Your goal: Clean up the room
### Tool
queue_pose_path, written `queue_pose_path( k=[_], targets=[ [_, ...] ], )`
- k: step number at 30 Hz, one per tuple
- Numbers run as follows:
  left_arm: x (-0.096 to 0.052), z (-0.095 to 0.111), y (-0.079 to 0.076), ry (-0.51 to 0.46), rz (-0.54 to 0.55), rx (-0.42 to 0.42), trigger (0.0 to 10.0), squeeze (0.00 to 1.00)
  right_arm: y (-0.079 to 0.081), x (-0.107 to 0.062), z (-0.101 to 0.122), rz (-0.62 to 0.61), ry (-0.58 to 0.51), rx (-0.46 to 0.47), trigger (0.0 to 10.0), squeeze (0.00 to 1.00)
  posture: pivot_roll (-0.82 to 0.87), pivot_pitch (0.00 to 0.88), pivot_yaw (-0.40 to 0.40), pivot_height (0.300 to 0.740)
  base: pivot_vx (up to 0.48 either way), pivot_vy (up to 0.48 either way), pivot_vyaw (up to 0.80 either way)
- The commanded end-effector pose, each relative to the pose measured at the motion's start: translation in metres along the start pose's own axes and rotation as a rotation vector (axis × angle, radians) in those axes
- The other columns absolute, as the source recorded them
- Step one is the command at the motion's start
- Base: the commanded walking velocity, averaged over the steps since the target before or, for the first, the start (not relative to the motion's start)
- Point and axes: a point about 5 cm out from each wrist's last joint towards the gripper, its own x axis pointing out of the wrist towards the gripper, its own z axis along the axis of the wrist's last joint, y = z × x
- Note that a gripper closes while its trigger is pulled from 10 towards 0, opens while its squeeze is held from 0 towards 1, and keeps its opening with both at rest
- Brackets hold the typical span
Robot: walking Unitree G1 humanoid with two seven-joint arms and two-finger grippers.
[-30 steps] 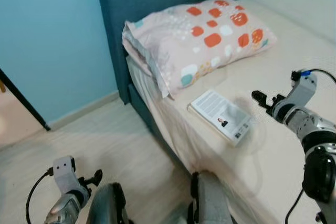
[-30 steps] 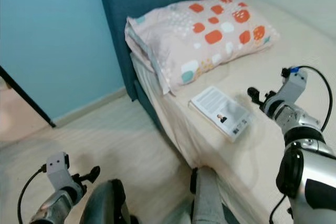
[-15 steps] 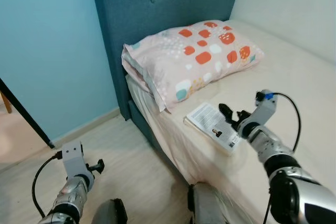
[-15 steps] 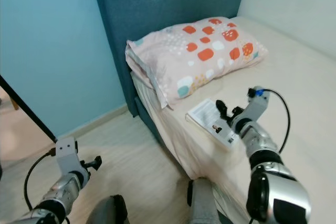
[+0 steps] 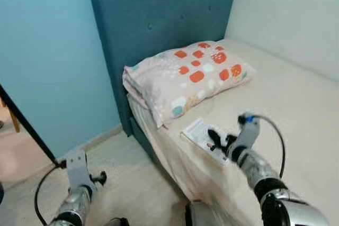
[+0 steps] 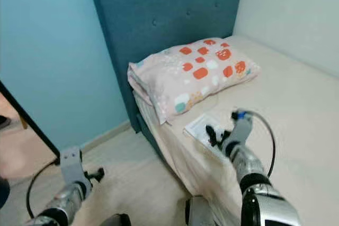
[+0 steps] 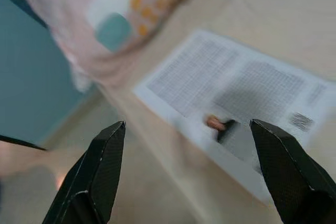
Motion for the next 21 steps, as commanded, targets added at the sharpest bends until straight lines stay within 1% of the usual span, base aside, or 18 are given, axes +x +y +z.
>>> queue_pose_path(
  k=[1,2,3,4,6,7,8,9,10,11,12,13,14,15,17,18,20,21],
  targets=[
    [-0.005,-0.025,0.007,0.091,0.034,0.024,10.0,0.0,-0.006,-0.005,-0.019,-0.036,0.057,-0.036,10.0,0.0,-0.13,0.039,-0.008,0.655,0.0,0.0,0.0],
    [-0.009,-0.037,0.011,0.131,0.049,0.037,10.0,0.0,-0.009,-0.008,-0.029,-0.055,0.088,-0.051,10.0,0.0,-0.14,0.04,-0.005,0.66,0.0,0.0,0.0],
    [-0.009,-0.037,0.011,0.131,0.049,0.037,10.0,0.0,-0.009,-0.008,-0.029,-0.055,0.088,-0.051,10.0,0.0,-0.14,0.04,-0.005,0.66,0.0,0.0,0.0],
    [-0.013,-0.049,0.015,0.17,0.064,0.046,10.0,0.0,-0.012,-0.012,-0.037,-0.067,0.106,-0.043,10.0,0.0,-0.14,0.042,-0.003,0.665,0.0,0.0,0.0],
    [-0.013,-0.049,0.015,0.17,0.064,0.046,10.0,0.0,-0.012,-0.012,-0.037,-0.067,0.106,-0.043,10.0,0.0,-0.14,0.042,-0.003,0.665,0.0,0.0,0.0],
    [-0.017,-0.059,0.021,0.203,0.079,0.06,10.0,0.0,-0.014,-0.014,-0.043,-0.069,0.114,-0.034,10.0,0.0,-0.14,0.041,-0.001,0.67,0.0,0.0,0.0],
    [-0.022,-0.069,0.028,0.236,0.098,0.071,10.0,0.0,-0.014,-0.016,-0.048,-0.066,0.125,-0.044,10.0,0.0,-0.15,0.04,-0.001,0.675,0.0,0.0,0.0],
    [-0.022,-0.069,0.028,0.236,0.098,0.071,10.0,0.0,-0.014,-0.016,-0.048,-0.066,0.125,-0.044,10.0,0.0,-0.15,0.04,-0.001,0.675,0.0,0.0,0.0],
    [-0.026,-0.077,0.033,0.262,0.114,0.079,10.0,0.0,-0.015,-0.018,-0.053,-0.065,0.143,-0.077,10.0,0.0,-0.15,0.039,-0.002,0.68,0.0,0.0,0.0],
    [-0.026,-0.077,0.033,0.262,0.114,0.079,10.0,0.0,-0.015,-0.018,-0.053,-0.065,0.143,-0.077,10.0,0.0,-0.15,0.039,-0.002,0.68,0.0,0.0,0.0],
    [-0.03,-0.084,0.039,0.286,0.129,0.088,10.0,0.0,-0.017,-0.022,-0.063,-0.077,0.188,-0.148,10.0,0.0,-0.15,0.039,-0.002,0.685,0.0,0.0,0.0],
    [-0.03,-0.084,0.039,0.286,0.129,0.088,10.0,0.0,-0.017,-0.022,-0.063,-0.077,0.188,-0.148,10.0,0.0,-0.15,0.039,-0.002,0.685,0.0,0.0,0.0],
    [-0.037,-0.097,0.047,0.332,0.148,0.119,10.0,0.0,-0.029,-0.036,-0.089,-0.143,0.282,-0.184,10.0,0.0,-0.14,0.038,-0.01,0.695,0.0,0.0,0.0],
    [-0.037,-0.097,0.047,0.332,0.148,0.119,10.0,0.0,-0.029,-0.036,-0.089,-0.143,0.282,-0.184,10.0,0.0,-0.14,0.038,-0.01,0.695,0.0,0.0,0.0],
    [-0.041,-0.104,0.05,0.355,0.155,0.133,10.0,0.0,-0.038,-0.048,-0.108,-0.203,0.337,-0.139,10.0,0.0,-0.14,0.038,-0.013,0.705,0.0,0.0,0.0],
    [-0.041,-0.104,0.05,0.355,0.155,0.133,10.0,0.0,-0.038,-0.048,-0.108,-0.203,0.337,-0.139,10.0,0.0,-0.14,0.038,-0.013,0.705,0.0,0.0,0.0],
    [-0.042,-0.105,0.051,0.359,0.156,0.135,10.0,0.0,-0.043,-0.06,-0.125,-0.254,0.376,-0.055,10.0,0.0,-0.14,0.038,-0.016,0.715,0.0,0.0,0.0],
    [-0.042,-0.105,0.051,0.359,0.156,0.135,10.0,0.0,-0.043,-0.06,-0.125,-0.254,0.376,-0.055,10.0,0.0,-0.14,0.038,-0.016,0.715,0.0,0.0,0.0]
  ],
)
